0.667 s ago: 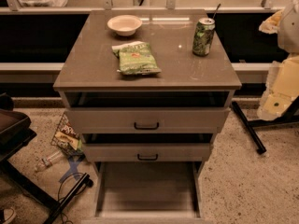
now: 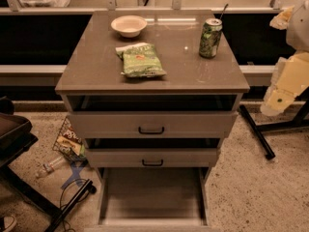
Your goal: Place green can into bottom drawer
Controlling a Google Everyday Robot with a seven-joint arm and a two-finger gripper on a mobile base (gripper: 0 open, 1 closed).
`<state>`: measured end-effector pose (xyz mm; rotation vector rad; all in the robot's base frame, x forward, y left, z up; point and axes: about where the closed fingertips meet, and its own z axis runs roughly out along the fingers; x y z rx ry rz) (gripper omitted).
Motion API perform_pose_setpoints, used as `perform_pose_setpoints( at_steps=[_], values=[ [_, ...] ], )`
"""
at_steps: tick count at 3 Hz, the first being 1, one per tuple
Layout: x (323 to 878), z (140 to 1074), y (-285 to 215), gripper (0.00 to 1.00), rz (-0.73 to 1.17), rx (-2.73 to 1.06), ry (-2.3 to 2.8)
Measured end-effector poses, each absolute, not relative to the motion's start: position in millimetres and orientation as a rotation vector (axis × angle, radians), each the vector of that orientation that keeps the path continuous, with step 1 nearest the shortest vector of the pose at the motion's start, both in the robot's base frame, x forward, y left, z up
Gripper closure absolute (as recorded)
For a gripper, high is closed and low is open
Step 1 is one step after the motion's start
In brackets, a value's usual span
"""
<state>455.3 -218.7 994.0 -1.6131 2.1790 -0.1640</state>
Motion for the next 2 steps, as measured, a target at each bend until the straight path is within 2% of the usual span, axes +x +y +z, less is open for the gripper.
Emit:
perform_pose_setpoints(
  at_steps=[1, 2],
  values=[
    [482.6, 996.8, -238.0, 0.0, -0.18, -1.499, 2.157],
    [538.2, 1003.8, -265.1, 0.0, -0.184, -1.327, 2.051]
  ],
)
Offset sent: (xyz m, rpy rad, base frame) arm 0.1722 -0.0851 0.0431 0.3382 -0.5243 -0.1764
